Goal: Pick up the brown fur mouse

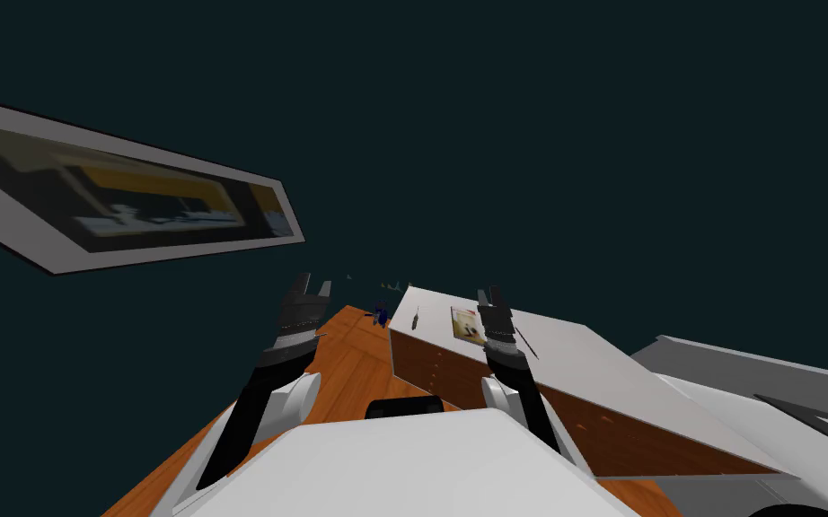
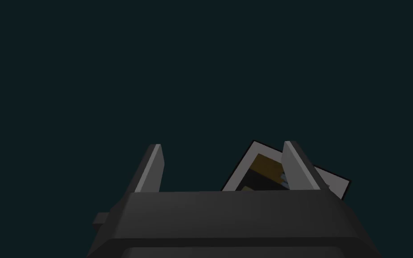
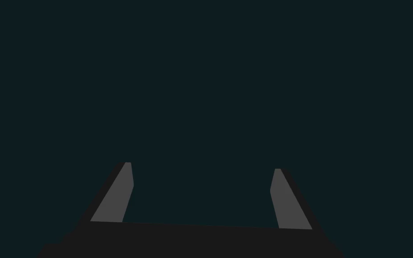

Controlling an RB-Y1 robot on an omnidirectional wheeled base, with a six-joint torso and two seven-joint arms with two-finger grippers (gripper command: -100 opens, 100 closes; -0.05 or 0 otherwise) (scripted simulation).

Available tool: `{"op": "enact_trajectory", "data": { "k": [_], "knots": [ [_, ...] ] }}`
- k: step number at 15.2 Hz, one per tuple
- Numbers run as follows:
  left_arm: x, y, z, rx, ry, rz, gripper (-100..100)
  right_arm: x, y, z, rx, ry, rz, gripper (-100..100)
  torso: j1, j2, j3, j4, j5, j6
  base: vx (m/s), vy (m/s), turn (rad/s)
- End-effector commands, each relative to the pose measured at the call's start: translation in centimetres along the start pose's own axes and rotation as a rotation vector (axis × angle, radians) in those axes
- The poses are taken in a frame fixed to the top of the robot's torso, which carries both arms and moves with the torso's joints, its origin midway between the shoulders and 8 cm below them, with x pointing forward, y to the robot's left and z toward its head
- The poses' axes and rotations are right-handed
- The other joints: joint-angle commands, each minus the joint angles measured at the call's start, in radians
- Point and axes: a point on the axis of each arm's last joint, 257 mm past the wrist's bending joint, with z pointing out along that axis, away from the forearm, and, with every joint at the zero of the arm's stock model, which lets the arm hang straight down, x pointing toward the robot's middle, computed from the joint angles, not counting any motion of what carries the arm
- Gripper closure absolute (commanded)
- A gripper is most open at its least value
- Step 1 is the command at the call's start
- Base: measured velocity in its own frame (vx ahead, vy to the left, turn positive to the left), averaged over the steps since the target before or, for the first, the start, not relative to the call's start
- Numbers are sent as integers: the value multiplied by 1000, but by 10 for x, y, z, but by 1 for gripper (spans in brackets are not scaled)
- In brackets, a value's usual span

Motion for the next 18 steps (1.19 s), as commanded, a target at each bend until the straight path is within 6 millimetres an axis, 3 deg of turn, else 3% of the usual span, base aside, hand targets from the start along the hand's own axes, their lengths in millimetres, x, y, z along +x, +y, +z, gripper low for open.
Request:
{"op": "enact_trajectory", "data": {
  "k": [1,6,7,13,18],
  "knots": [
    [0,0,0,0,0,0,0,3,-6,1,12,28,7,-100,0,0,0,0,0,0,4,10,-7],
    [0,0,0,0,0,0,0,12,-54,3,132,103,96,-100,4,-2,-1,-1,1,0,25,59,-31],
    [0,0,0,0,0,0,0,12,-55,2,135,103,96,-100,5,-3,-2,-1,1,0,43,77,-30],
    [0,0,0,0,0,0,0,15,-103,1,266,121,190,-100,4,-3,-2,-1,1,0,26,64,-25],
    [0,0,0,0,0,0,0,15,-155,-2,407,111,305,-100,5,-3,-2,-1,1,0,31,74,-34]
  ]
}}
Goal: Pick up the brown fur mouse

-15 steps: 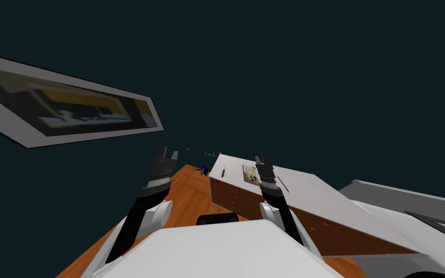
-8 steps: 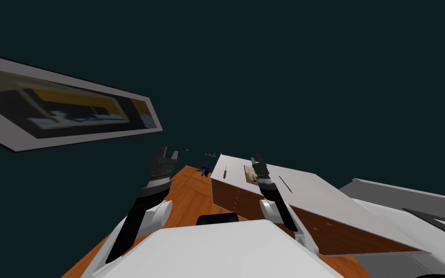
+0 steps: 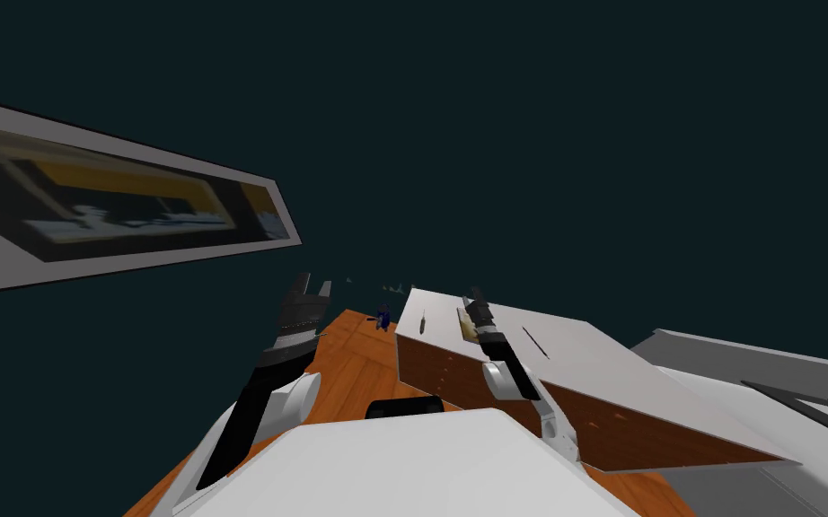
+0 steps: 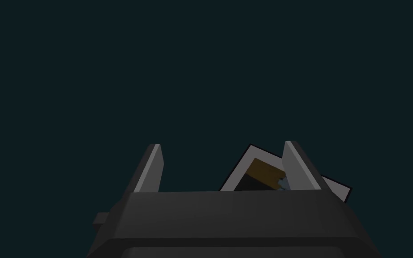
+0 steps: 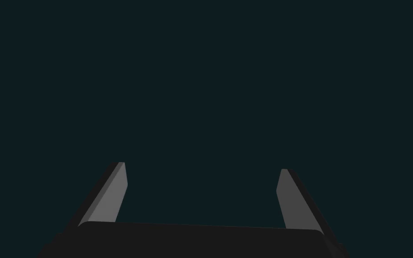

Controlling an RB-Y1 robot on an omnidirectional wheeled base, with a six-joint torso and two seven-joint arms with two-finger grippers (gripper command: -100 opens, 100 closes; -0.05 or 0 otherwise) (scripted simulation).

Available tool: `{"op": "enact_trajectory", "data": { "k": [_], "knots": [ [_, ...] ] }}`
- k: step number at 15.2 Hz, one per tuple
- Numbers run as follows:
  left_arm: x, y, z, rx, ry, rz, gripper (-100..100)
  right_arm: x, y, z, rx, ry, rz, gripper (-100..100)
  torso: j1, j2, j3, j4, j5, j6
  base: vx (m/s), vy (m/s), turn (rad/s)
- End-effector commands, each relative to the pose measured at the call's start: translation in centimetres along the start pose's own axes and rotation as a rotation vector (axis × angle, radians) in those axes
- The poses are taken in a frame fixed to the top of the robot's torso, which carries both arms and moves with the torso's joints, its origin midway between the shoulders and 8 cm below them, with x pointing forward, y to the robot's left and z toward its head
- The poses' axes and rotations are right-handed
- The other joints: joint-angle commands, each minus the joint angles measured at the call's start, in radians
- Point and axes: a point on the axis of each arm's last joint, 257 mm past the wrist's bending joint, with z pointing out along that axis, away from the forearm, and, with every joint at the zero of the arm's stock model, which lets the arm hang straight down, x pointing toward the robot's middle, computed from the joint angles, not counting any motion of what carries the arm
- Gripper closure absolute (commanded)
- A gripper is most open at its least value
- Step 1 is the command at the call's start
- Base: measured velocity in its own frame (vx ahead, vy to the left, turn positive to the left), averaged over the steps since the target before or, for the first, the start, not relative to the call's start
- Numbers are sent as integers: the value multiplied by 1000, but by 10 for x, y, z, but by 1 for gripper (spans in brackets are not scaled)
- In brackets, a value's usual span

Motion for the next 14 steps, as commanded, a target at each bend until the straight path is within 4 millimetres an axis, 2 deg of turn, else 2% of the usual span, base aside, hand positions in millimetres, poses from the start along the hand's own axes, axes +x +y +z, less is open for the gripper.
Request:
{"op": "enact_trajectory", "data": {
  "k": [1,2,3,4,5,7,8,11,12,13,14],
  "knots": [
    [0,0,0,0,0,0,0,-6,-20,3,59,-9,39,-100,0,0,0,0,0,0,34,86,-32],
    [0,0,0,0,0,0,0,-6,-20,3,59,-9,39,-100,0,0,0,0,0,0,21,61,-11],
    [0,0,0,0,0,0,0,-11,-36,8,103,-17,85,-100,-1,1,0,0,0,0,20,56,-28],
    [0,0,0,0,0,0,0,-12,-39,7,115,-19,85,-100,-2,1,0,0,0,0,24,61,-29],
    [0,0,0,0,0,0,0,-17,-53,12,151,-28,127,-100,-2,1,0,0,0,0,32,85,-39],
    [0,0,0,0,0,0,0,-18,-59,11,172,-34,133,-100,0,0,0,0,0,0,31,75,-26],
    [0,0,0,0,0,0,0,-24,-75,14,215,-48,180,-100,-1,1,0,0,0,0,23,68,-34],
    [0,0,0,0,0,0,0,-31,-98,15,286,-74,234,-100,-1,0,0,0,0,0,28,81,-40],
    [0,0,0,0,0,0,0,-31,-98,15,289,-74,234,-100,0,0,0,0,0,0,26,59,-12],
    [0,0,0,0,0,0,0,-37,-114,18,330,-95,285,-100,-1,1,0,0,0,0,37,65,-28],
    [0,0,0,0,0,0,0,-38,-118,16,348,-101,287,-100,-1,0,0,0,0,0,39,73,-32]
  ]
}}
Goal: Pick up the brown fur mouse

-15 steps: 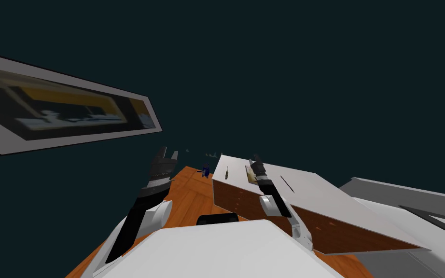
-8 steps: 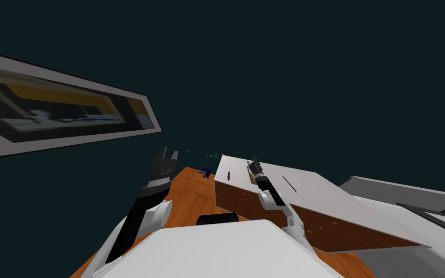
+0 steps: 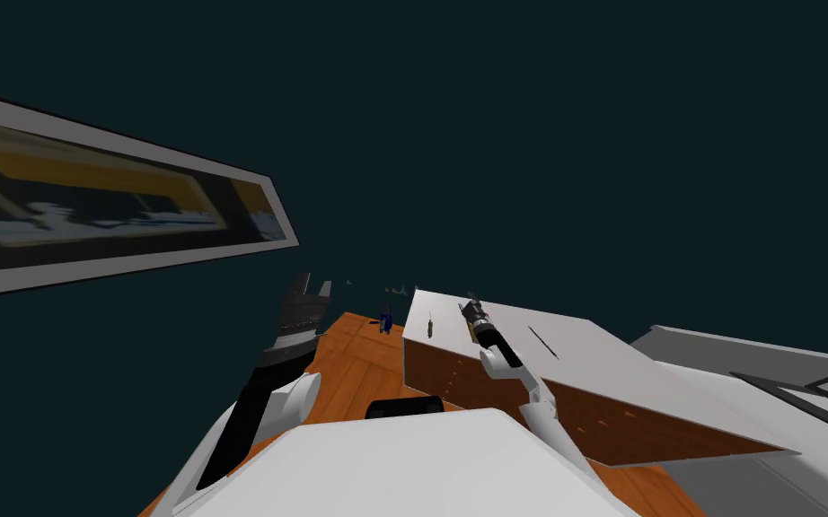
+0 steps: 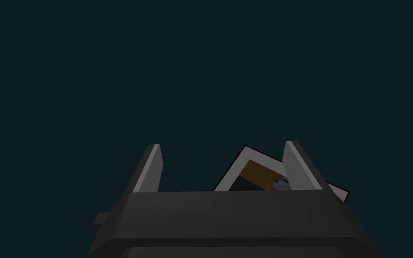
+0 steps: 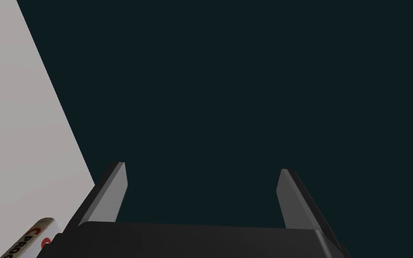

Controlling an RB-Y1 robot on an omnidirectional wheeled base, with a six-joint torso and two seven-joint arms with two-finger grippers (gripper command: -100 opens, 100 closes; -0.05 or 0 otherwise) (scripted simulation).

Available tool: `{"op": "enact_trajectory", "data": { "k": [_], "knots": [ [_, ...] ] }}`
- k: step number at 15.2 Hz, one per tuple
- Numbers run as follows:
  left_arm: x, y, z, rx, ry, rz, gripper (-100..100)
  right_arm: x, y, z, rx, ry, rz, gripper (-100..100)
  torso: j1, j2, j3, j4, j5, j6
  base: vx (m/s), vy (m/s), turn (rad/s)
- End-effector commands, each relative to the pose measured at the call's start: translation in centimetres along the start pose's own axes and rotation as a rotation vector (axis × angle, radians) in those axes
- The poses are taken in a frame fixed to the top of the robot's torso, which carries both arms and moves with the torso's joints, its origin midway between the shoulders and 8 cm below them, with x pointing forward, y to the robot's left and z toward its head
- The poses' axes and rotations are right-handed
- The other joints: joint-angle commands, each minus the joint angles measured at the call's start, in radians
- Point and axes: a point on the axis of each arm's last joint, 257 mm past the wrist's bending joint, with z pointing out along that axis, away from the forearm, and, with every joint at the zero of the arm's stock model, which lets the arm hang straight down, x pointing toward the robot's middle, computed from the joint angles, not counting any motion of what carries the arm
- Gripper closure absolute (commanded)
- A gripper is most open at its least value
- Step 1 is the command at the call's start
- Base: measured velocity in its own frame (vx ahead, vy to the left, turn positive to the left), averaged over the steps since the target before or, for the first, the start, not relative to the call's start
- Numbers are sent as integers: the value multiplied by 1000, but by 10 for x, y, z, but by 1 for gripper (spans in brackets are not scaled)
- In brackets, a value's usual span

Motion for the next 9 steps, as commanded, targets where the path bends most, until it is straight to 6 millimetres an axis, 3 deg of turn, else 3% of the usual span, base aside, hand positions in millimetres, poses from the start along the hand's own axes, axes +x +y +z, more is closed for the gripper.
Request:
{"op": "enact_trajectory", "data": {
  "k": [1,9],
  "knots": [
    [0,0,0,0,0,0,0,-5,-8,3,30,-14,23,-100,0,0,0,0,0,0,23,51,-15],
    [0,0,0,0,0,0,0,-37,-54,20,192,-106,195,-100,0,0,0,0,0,0,27,66,-30]
  ]
}}
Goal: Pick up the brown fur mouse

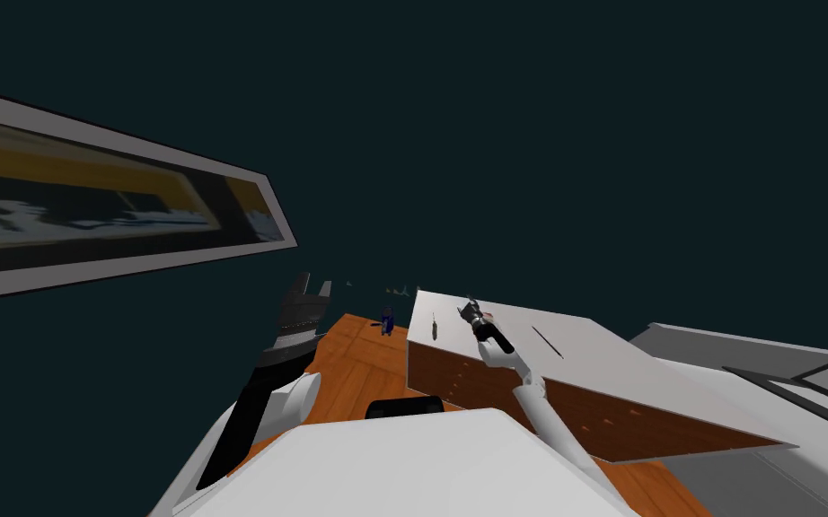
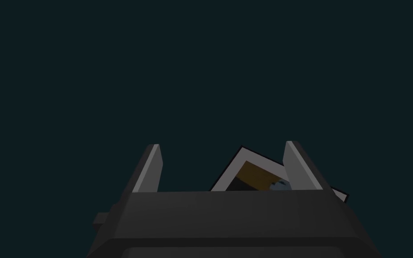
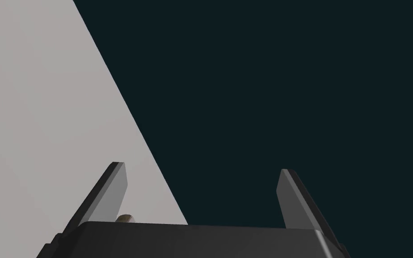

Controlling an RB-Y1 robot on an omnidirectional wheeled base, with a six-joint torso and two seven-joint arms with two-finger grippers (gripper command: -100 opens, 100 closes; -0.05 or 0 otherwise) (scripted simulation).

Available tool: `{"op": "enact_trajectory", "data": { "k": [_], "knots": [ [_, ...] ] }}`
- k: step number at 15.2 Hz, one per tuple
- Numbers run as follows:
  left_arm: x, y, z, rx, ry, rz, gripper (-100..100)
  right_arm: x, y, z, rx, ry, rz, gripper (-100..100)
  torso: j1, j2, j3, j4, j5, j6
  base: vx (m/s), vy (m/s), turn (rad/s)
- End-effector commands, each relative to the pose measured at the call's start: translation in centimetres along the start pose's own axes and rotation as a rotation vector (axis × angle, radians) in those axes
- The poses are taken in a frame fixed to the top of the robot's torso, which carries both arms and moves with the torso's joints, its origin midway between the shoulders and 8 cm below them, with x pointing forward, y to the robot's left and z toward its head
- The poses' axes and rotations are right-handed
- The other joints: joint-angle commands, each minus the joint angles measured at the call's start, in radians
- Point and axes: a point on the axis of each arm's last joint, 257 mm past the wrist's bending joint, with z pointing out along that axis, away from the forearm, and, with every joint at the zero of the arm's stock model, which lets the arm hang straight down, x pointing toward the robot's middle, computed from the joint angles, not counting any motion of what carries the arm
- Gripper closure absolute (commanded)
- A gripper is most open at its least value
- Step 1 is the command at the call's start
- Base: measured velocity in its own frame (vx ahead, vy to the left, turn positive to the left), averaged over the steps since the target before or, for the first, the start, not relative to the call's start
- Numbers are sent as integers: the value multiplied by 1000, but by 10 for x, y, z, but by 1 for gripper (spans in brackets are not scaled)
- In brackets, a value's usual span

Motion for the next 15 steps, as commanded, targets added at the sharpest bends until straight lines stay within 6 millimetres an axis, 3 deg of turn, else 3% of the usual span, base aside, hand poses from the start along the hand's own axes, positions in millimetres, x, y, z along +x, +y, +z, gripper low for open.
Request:
{"op": "enact_trajectory", "data": {
  "k": [1,5,15],
  "knots": [
    [0,0,0,0,0,0,0,-5,-8,1,32,-20,25,-100,0,0,0,0,0,0,28,59,-14],
    [0,0,0,0,0,0,0,-25,-26,15,111,-80,143,-100,0,1,1,0,0,0,22,72,-28],
    [0,0,0,0,0,0,0,-59,-67,24,276,-222,330,-100,-1,1,0,0,0,0,28,65,-29]
  ]
}}
